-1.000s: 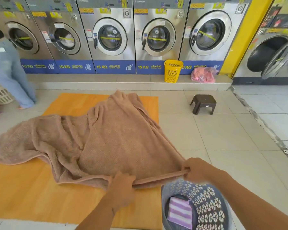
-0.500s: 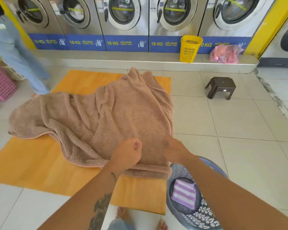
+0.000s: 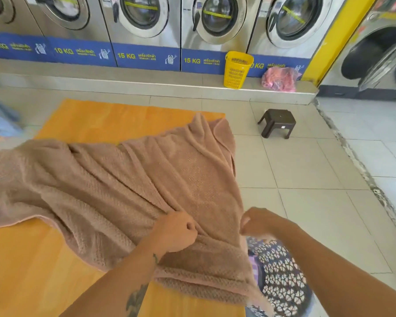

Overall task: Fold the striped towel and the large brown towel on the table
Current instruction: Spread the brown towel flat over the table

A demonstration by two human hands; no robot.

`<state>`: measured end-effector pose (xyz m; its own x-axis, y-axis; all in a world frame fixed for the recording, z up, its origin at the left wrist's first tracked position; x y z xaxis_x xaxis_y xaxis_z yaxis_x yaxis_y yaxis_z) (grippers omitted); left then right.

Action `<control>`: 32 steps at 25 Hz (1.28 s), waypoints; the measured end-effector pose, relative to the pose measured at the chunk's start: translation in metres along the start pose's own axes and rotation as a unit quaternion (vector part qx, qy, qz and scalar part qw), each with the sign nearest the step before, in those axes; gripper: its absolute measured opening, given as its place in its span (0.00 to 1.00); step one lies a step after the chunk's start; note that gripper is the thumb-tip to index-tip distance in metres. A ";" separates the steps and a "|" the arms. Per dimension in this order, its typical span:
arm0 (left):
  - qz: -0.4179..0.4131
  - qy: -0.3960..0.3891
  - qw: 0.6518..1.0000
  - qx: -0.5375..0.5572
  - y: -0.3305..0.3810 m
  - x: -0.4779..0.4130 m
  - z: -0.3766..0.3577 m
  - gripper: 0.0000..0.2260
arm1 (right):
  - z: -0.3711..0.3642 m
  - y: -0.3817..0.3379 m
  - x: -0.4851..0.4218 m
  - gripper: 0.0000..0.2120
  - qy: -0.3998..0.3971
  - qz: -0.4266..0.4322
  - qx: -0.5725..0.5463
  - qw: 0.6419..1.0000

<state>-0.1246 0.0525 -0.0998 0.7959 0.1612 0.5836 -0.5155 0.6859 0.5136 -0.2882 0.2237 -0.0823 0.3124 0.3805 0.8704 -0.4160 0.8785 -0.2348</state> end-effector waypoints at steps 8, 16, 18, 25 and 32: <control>0.060 0.134 0.989 -0.032 -0.019 -0.034 0.064 0.18 | 0.026 -0.051 -0.051 0.21 0.203 0.044 -0.021 0.978; 0.020 0.097 0.993 0.068 -0.004 -0.043 0.043 0.17 | 0.060 -0.016 -0.054 0.16 0.219 -0.007 0.053 0.974; 0.026 0.167 0.973 0.157 0.000 -0.035 0.053 0.14 | 0.069 -0.030 -0.051 0.20 0.239 0.030 0.077 0.967; 0.066 0.311 0.904 0.285 -0.033 0.049 0.081 0.14 | 0.025 -0.141 -0.034 0.17 0.146 0.268 0.003 0.952; 0.095 0.367 0.862 0.336 -0.144 0.169 0.108 0.10 | -0.042 -0.277 0.004 0.17 0.122 0.324 0.042 0.937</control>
<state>0.0503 -0.0961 -0.0072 0.5364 0.8002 0.2682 -0.5297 0.0718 0.8451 -0.1362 -0.0064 -0.0321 0.1520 0.8900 0.4299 -0.6483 0.4181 -0.6363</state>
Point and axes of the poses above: each hand's wrist, its own x-axis away from the middle knuckle, its own z-axis out of the back of the hand, y = z × x, the point moved 4 cm from there along -x, towards the middle knuckle, and after that the axes turned 11 degrees about -y, right-handed, at the moved point
